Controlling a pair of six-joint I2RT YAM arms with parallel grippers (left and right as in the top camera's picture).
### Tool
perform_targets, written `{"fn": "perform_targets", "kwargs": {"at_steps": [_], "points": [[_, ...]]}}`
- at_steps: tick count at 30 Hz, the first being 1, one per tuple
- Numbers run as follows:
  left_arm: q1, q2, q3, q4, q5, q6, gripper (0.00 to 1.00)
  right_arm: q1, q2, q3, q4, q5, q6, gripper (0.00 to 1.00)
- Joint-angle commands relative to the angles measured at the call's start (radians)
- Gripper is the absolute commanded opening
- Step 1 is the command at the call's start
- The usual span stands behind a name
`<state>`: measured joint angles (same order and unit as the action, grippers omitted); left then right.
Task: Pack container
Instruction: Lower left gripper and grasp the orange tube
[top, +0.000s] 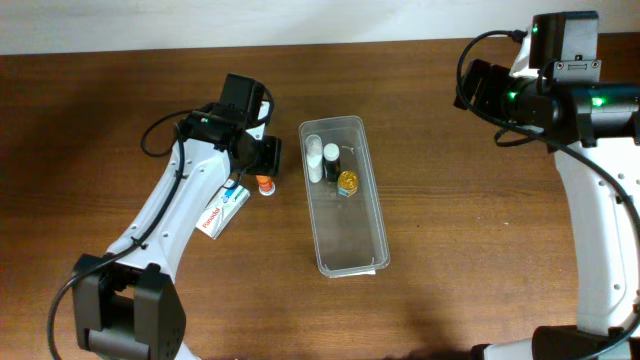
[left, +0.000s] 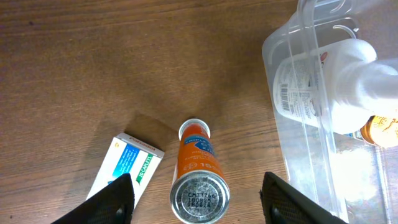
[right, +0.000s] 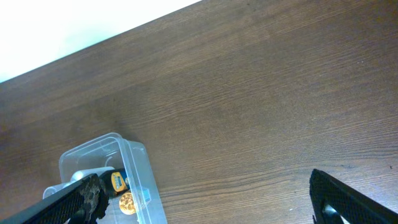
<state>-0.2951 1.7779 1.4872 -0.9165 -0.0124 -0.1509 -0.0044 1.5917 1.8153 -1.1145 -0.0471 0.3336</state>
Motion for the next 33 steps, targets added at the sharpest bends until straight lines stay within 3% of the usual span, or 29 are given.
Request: {"fn": "perform_targets", "kwargs": {"at_steps": [1,4,7,11,13,21,26,33], "points": [[0.002,0.017,0.019,-0.005,-0.01,-0.013,0.6,-0.003,0.003,0.009,0.003,-0.005,0.001,0.99],[0.002,0.041,0.019,-0.014,-0.01,-0.013,0.52,-0.003,0.003,0.009,0.003,-0.005,0.001,0.98],[0.002,0.077,0.019,-0.015,-0.01,-0.012,0.52,-0.003,0.003,0.009,0.003,-0.005,0.001,0.98],[0.002,0.11,0.019,-0.007,-0.011,-0.012,0.36,-0.003,0.003,0.009,0.003,-0.005,0.001,0.98],[0.002,0.112,0.019,0.002,-0.011,-0.012,0.33,-0.003,0.003,0.009,0.003,-0.005,0.001,0.98],[0.002,0.111,0.02,0.018,-0.011,-0.012,0.36,-0.003,0.003,0.009,0.003,-0.005,0.001,0.99],[0.001,0.108,0.034,0.012,-0.011,-0.012,0.47,-0.003,0.003,0.009,0.003,-0.005,0.001,0.98],[0.001,0.082,0.068,-0.013,-0.011,-0.012,0.48,-0.003,0.003,0.009,0.003,-0.005,0.001,0.99]]}}
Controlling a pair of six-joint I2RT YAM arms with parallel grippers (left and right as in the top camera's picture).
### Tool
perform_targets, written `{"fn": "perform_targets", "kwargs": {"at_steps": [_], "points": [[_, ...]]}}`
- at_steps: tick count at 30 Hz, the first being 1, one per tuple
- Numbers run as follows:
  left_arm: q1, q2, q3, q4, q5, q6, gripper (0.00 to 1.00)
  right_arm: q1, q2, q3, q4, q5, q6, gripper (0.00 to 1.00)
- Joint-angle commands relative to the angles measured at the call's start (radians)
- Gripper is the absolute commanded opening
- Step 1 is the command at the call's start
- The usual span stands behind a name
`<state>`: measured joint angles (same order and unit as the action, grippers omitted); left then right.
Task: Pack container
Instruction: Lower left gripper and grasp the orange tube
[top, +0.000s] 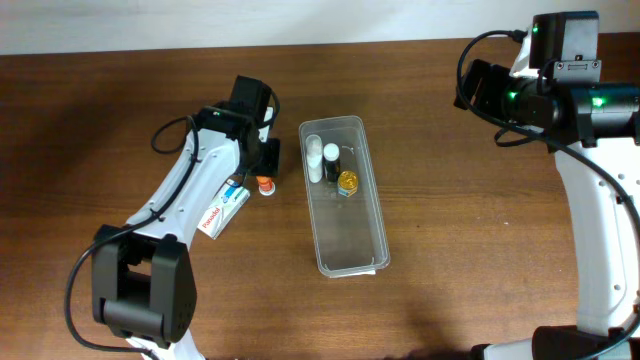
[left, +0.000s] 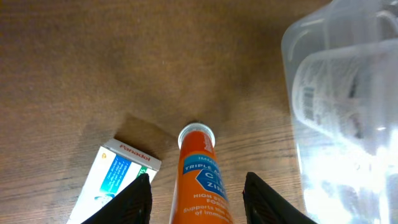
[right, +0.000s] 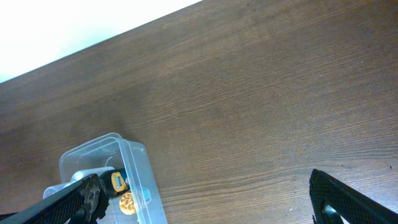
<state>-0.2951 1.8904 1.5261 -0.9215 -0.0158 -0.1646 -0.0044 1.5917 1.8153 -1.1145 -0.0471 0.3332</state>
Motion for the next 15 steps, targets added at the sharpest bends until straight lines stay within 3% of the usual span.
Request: {"fn": "perform_targets", "kwargs": {"at_steps": [1,15], "points": [[0.001,-0.037,0.03,-0.013,-0.008,0.002,0.47,-0.003,0.003,0.009,0.003,-0.005,0.001,0.98],[0.001,-0.061,0.03,-0.057,-0.007,0.002,0.19,-0.003,0.003,0.009,0.003,-0.005,0.001,0.98]]}}
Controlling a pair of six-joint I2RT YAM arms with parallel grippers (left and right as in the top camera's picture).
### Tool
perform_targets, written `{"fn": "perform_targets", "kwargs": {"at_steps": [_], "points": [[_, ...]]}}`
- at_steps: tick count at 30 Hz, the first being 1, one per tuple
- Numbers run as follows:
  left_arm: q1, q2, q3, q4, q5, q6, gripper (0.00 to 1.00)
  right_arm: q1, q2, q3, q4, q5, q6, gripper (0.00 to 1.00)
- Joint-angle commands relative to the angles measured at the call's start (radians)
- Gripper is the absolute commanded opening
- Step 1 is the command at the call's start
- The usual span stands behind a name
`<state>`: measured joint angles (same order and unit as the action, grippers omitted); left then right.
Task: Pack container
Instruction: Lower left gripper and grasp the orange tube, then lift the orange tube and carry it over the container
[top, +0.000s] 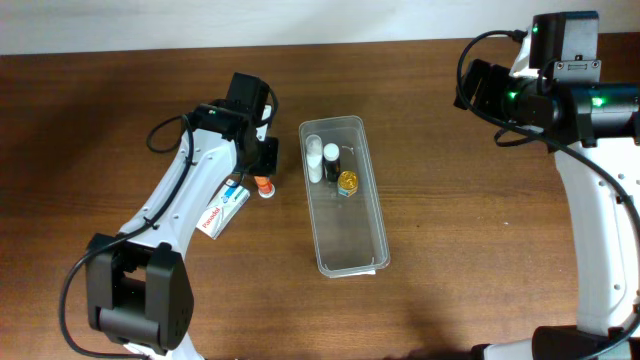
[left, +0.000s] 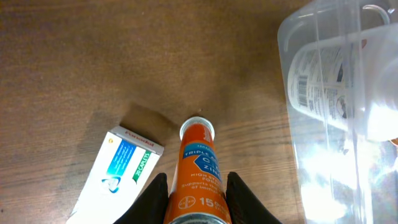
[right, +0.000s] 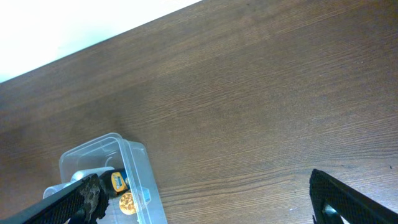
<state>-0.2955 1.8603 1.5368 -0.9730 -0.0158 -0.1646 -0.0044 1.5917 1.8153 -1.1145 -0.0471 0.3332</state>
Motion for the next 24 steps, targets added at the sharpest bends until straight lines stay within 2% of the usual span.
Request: {"fn": "perform_targets", "kwargs": {"at_steps": [1,5,12,17,24], "points": [[0.002,-0.032,0.019,-0.005,-0.007,0.002,0.19,-0.003,0.003,0.009,0.003,-0.005,0.001,0.98],[0.002,-0.045,0.034,-0.013,-0.006,0.002,0.17,-0.003,0.003,0.009,0.003,-0.005,0.001,0.99],[-0.031,-0.116,0.185,-0.152,-0.003,0.002,0.13,-0.003,0.003,0.009,0.003,-0.005,0.001,0.99],[-0.12,-0.183,0.299,-0.23,-0.004,0.002,0.1,-0.003,0.003,0.009,0.003,-0.005,0.001,0.98],[-0.281,-0.271,0.319,-0.255,-0.004,0.002,0.1,-0.003,0.003,0.009,0.003,-0.005,0.001,0.98]]}}
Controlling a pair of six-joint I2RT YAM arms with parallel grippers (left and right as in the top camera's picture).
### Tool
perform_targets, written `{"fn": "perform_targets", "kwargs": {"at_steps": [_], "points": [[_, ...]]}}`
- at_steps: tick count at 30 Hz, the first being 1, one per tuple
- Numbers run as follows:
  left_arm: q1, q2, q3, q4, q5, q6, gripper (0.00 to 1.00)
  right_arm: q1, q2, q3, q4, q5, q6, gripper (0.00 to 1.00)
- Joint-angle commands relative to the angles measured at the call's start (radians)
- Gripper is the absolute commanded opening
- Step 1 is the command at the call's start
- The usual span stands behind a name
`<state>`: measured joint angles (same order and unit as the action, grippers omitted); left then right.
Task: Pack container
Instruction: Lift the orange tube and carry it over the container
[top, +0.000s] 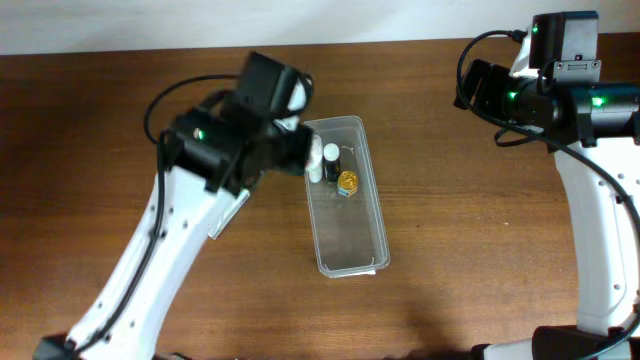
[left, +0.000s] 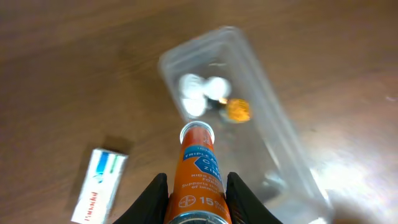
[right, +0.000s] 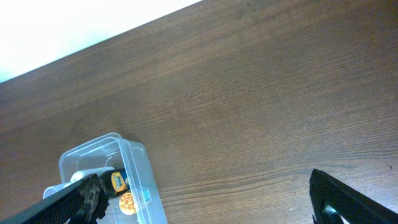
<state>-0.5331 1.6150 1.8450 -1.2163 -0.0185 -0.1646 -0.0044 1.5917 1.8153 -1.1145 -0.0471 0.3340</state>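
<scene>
My left gripper (left: 198, 208) is shut on an orange vitamin tube (left: 198, 163) and holds it high in the air, above the table just left of the clear plastic container (top: 350, 245). The tube's white cap points at the container's near end. In the overhead view the raised left arm hides the tube. At the container's far end lie a white bottle (top: 313, 157), a small dark bottle with a white cap (top: 331, 161) and a gold round item (top: 348, 181). A white Panadol box (left: 99, 185) lies on the table to the left. My right gripper (right: 211, 200) hangs open far to the right.
The brown wooden table (top: 460, 230) carries only the container and the box. The container's near half (top: 352, 240) holds nothing. The right arm (top: 590, 180) stands along the right edge. A pale wall runs behind the table's far edge.
My left gripper has risen from the table with the orange tube in it and now sits higher and nearer the container. The right arm has not moved.
My left gripper hovered open above the upright orange tube beside the Panadol box. Then it was lower, with its fingers either side of the tube. Then it was shut on the tube at the table. Now the tube hangs high beside the container.
</scene>
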Motion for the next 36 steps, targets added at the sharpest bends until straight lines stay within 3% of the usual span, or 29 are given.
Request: {"fn": "perform_targets", "kwargs": {"at_steps": [1,7,12,18,25,36], "points": [[-0.072,-0.034,0.011,-0.02,-0.001,0.002,0.1,-0.003,0.003,0.009,0.003,-0.005,0.0,0.98],[-0.19,-0.046,0.011,-0.02,-0.005,0.002,0.1,-0.003,0.003,0.009,0.003,-0.005,0.0,0.98],[-0.231,-0.042,0.011,0.076,-0.072,0.037,0.1,-0.003,0.003,0.009,0.003,-0.005,0.0,0.98],[-0.229,-0.003,0.01,0.182,-0.242,0.089,0.1,-0.003,0.003,0.009,0.003,-0.005,0.0,0.98],[-0.204,0.105,0.009,0.296,-0.24,0.166,0.11,-0.003,0.003,0.009,0.003,-0.005,0.0,0.98],[-0.156,0.308,0.009,0.402,-0.209,0.17,0.11,-0.003,0.003,0.009,0.003,-0.005,0.0,0.99]]}}
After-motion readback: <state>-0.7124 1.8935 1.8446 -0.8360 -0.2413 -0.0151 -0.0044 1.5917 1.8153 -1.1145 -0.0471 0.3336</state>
